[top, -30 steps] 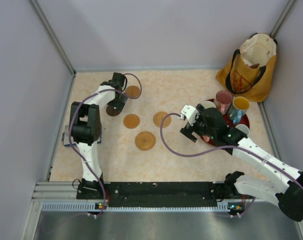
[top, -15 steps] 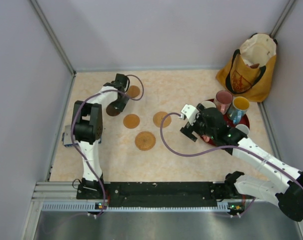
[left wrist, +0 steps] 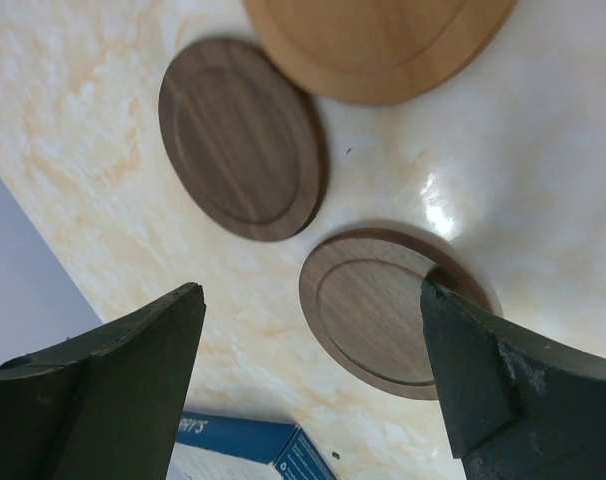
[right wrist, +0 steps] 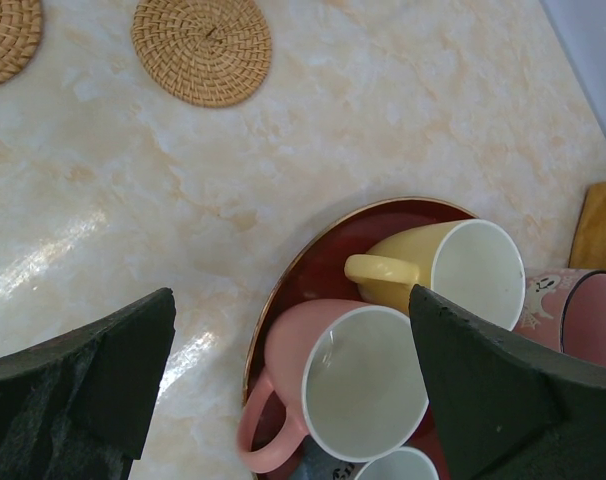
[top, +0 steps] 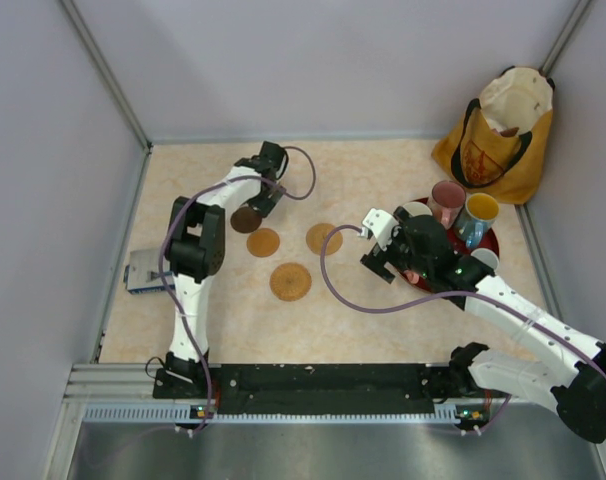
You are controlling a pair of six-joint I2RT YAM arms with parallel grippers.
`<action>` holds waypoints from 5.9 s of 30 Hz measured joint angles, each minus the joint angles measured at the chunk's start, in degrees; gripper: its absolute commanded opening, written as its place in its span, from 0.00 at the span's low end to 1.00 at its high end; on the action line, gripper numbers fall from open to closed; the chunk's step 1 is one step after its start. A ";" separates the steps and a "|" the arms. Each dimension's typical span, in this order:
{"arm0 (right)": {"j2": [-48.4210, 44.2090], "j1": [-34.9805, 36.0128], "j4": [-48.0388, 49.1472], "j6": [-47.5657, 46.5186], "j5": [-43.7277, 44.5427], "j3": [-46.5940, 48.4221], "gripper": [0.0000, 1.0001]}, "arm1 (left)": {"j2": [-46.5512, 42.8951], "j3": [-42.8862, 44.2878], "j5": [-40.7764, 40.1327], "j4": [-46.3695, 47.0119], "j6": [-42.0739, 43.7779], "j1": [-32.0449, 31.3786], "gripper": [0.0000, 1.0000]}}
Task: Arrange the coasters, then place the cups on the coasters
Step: Move the coaster to the center of the board.
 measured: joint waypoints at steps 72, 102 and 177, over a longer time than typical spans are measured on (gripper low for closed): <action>0.00 0.00 1.29 -1.09 1.46 -1.01 0.99 | 11.65 20.15 -0.74 -8.02 -0.17 -2.38 0.96; -0.02 0.00 1.51 -2.36 1.97 -1.88 0.99 | 4.92 15.78 9.44 -8.61 -4.76 -2.84 0.97; 3.15 0.00 2.23 -1.79 2.97 -2.14 0.99 | 12.13 25.14 35.89 -15.15 -20.85 5.14 0.82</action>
